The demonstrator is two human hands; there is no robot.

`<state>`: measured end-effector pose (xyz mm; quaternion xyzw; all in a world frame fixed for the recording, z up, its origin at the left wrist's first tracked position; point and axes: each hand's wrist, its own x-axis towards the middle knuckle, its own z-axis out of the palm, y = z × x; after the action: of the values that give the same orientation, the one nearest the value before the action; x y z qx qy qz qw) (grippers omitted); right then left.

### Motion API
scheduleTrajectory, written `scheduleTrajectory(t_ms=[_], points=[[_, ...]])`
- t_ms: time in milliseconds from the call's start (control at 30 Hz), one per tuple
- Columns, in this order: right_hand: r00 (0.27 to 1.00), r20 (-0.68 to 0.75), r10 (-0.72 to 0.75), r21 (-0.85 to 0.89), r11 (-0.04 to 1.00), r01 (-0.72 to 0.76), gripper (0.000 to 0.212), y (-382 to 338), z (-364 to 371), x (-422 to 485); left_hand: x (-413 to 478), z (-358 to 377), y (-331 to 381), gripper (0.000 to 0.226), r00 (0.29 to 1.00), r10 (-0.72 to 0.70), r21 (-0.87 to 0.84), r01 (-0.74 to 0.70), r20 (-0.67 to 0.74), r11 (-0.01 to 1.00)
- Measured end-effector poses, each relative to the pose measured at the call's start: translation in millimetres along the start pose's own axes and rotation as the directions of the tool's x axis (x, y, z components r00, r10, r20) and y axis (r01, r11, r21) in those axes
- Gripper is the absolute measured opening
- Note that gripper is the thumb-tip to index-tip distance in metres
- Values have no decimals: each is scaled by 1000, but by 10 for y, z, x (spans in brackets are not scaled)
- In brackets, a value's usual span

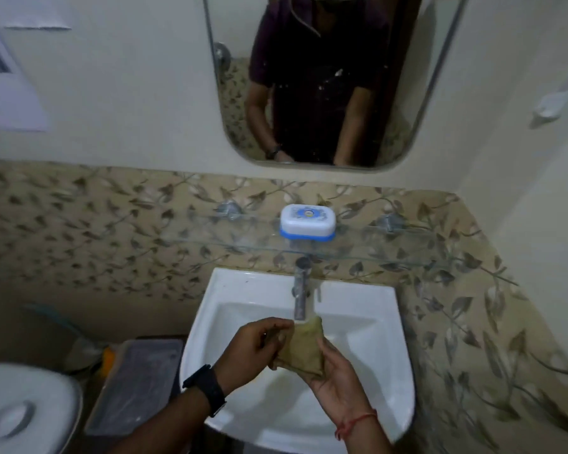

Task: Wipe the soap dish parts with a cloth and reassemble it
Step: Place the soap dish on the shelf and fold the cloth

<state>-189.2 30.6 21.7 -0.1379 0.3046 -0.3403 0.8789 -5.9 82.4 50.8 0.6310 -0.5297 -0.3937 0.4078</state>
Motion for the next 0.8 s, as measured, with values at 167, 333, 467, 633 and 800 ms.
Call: scheduleTrajectory(t_ms=[167,333,467,633,800], points=[[995,95,40,-371,928,-2,39,477,585,230,-666,-663,-207,42,986,34,56,-25,-163,998],[977,200,75,-687,722,85,51,1282,1090,500,-1313,-1185,-586,44,940,-52,61,77,-337,995],[965,233,123,-850,508,141,48,2045,1314,728,-1726,-1642,-989,46,912,-219,4,235,-346,972],[979,138,147,-941,327,84,53,2803,1481,1229,-1810,-2271,-1571,58,902,-306,45,334,-304,941],[995,17,98,-965,264,-9,56,3428,1470,2003,-1388,-2897,-2367,66,944,-310,312,330,-113,891]])
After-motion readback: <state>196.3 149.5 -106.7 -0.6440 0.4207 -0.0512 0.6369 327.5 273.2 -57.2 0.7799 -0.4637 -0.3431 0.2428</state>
